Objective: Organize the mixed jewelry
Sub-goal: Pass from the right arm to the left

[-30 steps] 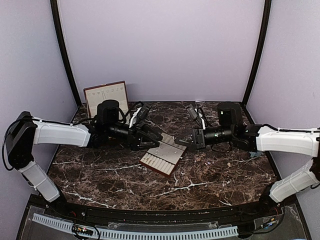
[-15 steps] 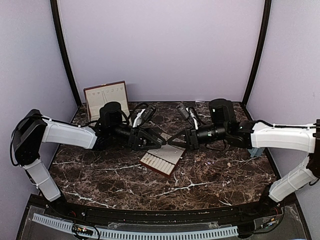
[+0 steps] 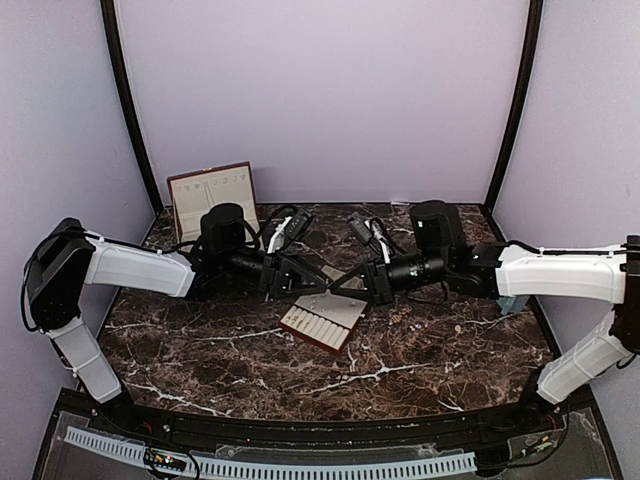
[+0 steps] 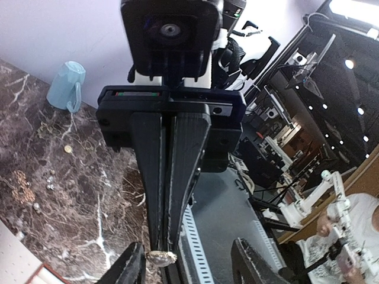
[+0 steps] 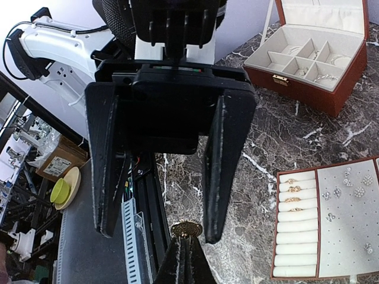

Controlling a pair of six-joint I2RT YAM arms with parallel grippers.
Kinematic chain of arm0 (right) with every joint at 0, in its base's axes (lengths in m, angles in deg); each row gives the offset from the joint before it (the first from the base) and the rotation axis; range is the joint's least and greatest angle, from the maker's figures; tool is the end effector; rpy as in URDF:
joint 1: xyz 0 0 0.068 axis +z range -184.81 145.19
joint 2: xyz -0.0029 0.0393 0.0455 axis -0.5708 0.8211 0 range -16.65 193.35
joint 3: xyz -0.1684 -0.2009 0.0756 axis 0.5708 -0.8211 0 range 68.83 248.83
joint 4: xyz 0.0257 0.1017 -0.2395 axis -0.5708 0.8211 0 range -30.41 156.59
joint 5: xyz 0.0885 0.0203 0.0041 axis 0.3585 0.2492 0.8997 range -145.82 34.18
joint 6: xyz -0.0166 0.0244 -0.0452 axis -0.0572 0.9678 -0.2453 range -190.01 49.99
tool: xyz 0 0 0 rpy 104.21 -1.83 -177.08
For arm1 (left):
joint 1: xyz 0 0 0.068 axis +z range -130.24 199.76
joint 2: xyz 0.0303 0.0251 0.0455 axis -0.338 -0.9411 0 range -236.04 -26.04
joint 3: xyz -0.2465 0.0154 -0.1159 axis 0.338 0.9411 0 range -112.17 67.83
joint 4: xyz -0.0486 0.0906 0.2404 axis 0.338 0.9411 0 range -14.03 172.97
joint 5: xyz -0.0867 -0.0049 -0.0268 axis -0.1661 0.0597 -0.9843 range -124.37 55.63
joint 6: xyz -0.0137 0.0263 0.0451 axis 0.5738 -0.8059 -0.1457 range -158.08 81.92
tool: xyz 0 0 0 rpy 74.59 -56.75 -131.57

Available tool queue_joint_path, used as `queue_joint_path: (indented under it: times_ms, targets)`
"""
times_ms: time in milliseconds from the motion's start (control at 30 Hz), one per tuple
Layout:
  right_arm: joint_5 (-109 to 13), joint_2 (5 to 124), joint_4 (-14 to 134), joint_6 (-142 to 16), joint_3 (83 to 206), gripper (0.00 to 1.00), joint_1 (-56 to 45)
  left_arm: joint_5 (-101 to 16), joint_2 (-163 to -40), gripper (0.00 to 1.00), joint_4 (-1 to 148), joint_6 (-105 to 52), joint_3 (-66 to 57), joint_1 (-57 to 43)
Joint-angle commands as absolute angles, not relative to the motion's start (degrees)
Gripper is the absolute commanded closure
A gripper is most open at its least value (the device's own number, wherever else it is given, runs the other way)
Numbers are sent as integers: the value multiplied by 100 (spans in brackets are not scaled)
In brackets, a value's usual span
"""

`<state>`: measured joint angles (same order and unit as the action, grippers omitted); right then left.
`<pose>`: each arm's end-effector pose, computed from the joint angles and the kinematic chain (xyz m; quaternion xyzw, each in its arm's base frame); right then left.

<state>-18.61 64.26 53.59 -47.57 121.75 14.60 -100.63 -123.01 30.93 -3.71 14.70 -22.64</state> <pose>0.1903 0.2554 0.2738 -0.3567 0.7224 0.5251 0.2741 0.2428 -0.2659 0.2509 0.4305 0.5572 -0.6713 0.2316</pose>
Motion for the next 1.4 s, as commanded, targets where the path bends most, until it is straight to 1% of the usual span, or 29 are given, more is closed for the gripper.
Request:
queue_joint_path:
  times_ms: [0, 133, 267, 433, 633, 700, 800, 867, 967, 1200, 1367]
  targets:
    - [-1917, 6511, 5161, -4788, 12319, 100, 1521, -9990, -12264, 51, 3180, -480, 1351, -2292]
    - [-1941, 6512, 5138, -4769, 12307, 100, 1520, -9969, -12275, 64, 3193, -486, 1359, -2288]
    - [-1990, 6486, 5133, -4755, 12281, 100, 1520, -9961, -12282, 70, 3193, -479, 1360, -2289]
    - [-2095, 6424, 5107, -4759, 12240, 100, 1520, -9960, -12284, 71, 3208, -486, 1360, -2288]
    - [-2136, 6404, 5091, -4745, 12218, 100, 1520, -9945, -12289, 68, 3234, -485, 1363, -2290]
    - [-2153, 6395, 5080, -4742, 12212, 100, 1520, -9937, -12294, 66, 3240, -490, 1367, -2293]
    - [-2154, 6390, 5080, -4742, 12208, 100, 1520, -9896, -12278, 65, 3238, -495, 1385, -2289]
    - [-2154, 6393, 5080, -4738, 12194, 100, 1520, -9868, -12268, 66, 3237, -503, 1395, -2288]
    - [-2178, 6377, 5071, -4731, 12174, 100, 1520, -9828, -12265, 71, 3237, -527, 1403, -2290]
    - [-2207, 6351, 5054, -4698, 12132, 100, 1520, -9798, -12248, 78, 3251, -540, 1413, -2292]
    - [-2258, 6308, 5027, -4688, 12095, 100, 1520, -9795, -12230, 79, 3234, -547, 1433, -2293]
